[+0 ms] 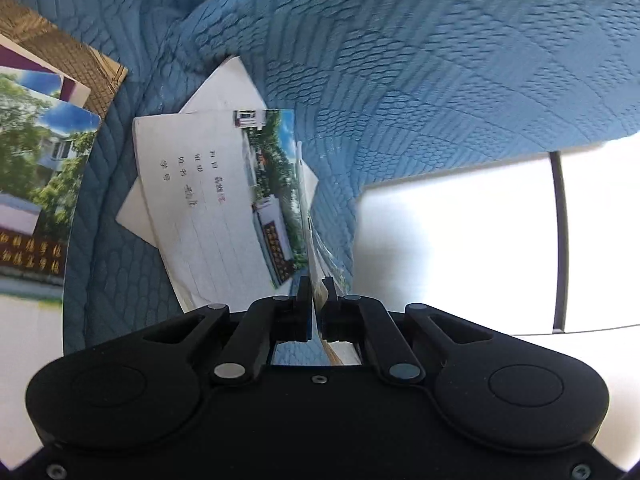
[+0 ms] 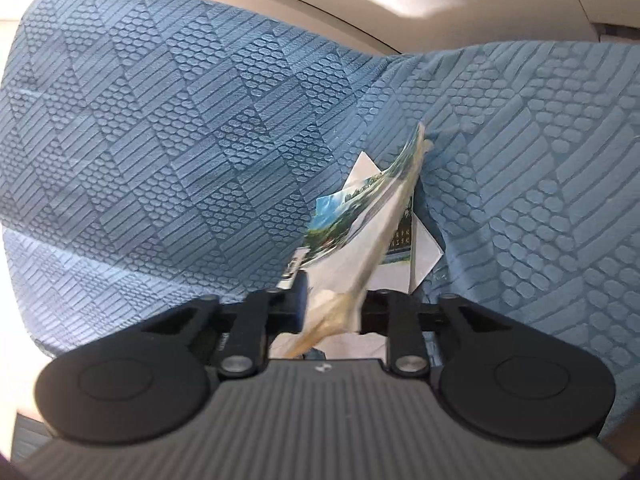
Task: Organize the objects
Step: 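Carry the upright envelope in both grippers over the book stack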
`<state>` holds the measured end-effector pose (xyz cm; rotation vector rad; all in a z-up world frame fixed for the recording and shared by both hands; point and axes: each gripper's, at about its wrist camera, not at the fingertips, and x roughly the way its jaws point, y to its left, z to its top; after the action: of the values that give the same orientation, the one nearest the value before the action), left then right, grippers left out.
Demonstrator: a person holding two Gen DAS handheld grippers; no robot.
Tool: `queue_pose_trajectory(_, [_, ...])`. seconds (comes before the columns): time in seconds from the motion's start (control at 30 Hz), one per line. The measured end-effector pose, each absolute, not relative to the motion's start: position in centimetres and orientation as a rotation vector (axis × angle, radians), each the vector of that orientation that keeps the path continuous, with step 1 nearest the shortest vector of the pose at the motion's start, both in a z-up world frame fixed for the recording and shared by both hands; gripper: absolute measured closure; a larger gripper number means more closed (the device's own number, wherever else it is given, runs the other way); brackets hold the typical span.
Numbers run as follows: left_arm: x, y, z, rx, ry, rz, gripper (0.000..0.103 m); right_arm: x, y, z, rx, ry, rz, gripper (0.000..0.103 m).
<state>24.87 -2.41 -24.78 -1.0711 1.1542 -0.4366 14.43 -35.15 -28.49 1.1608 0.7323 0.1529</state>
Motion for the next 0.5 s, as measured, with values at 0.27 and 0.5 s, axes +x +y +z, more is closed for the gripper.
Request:
queue_pose_trajectory(0.27, [22.4,-1.3,-22.2,-1.064,1.087,-0.435,0.100,13.7,-34.9,-26.1,1.150,0.737,0.199,0.087])
queue_pose_trajectory(0.5, [20.2,1.9,-19.3,-1.124,0.983,-0.443,0.100,14.0,-33.5,-22.9,1.120,0.760,0.322,0.087])
